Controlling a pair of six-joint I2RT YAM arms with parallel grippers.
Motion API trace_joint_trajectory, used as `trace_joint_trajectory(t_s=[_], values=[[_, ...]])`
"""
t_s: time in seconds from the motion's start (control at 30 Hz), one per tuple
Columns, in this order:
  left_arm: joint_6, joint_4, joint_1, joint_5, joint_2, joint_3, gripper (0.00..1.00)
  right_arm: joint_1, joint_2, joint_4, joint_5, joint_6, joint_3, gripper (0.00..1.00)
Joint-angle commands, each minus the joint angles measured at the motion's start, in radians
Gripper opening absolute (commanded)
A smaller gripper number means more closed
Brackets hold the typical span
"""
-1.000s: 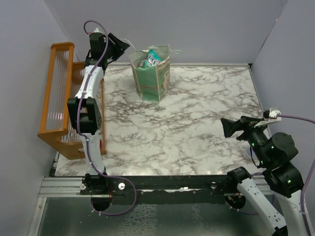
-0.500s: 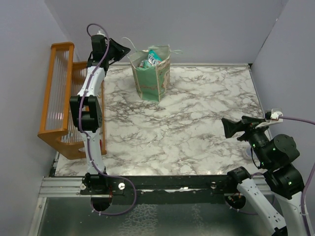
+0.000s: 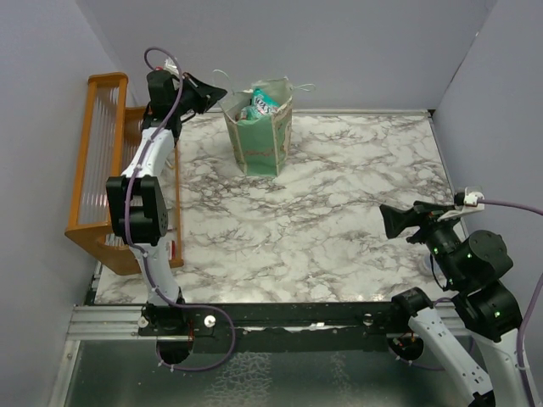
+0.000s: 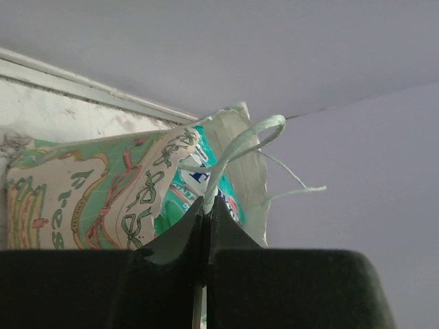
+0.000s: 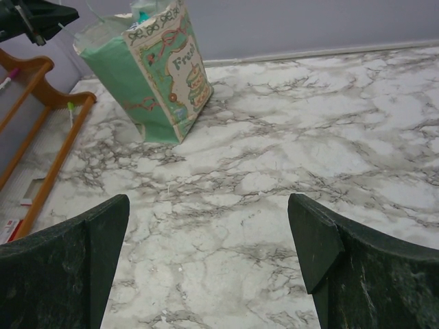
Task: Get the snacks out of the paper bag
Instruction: Adjust the paper bag at the center of the board.
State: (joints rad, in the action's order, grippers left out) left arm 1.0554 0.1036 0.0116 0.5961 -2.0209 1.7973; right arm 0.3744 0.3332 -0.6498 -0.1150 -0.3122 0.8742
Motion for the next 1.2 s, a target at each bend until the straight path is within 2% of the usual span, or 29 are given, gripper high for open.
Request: trace_joint_trajectory(t_s=[0.0,0.27,0.47,0.67,0.83,1.17], values=[[0.067,0.204,0.008,0.101,0.164,-0.155,0.0,0.008,0.002,0.024,0.039,-0.021,-0.01,0.99],[0.107,0.329,-0.002,0.165,0.421,-0.508,0.0,0.008,0.009,0.043,0.067,-0.031,-0.05,0.99],[0.049,0.261,-0.003,0.124,0.72,-0.788,0.0,0.008,0.011,0.06,0.069,-0.031,-0.072,0.99],[-0.025,0.06,-0.003,0.01,0.987,-0.975,0.0,0.008,0.021,0.069,0.075,-0.024,-0.078,0.99],[-0.065,-0.057,-0.002,-0.046,1.123,-1.043,0.06,0.008,0.036,0.07,0.082,-0.023,-0.082,0.99],[-0.173,-0.195,-0.002,-0.017,1.17,-0.998,0.35,0.008,0.018,0.068,0.066,-0.033,-0.089,0.99]])
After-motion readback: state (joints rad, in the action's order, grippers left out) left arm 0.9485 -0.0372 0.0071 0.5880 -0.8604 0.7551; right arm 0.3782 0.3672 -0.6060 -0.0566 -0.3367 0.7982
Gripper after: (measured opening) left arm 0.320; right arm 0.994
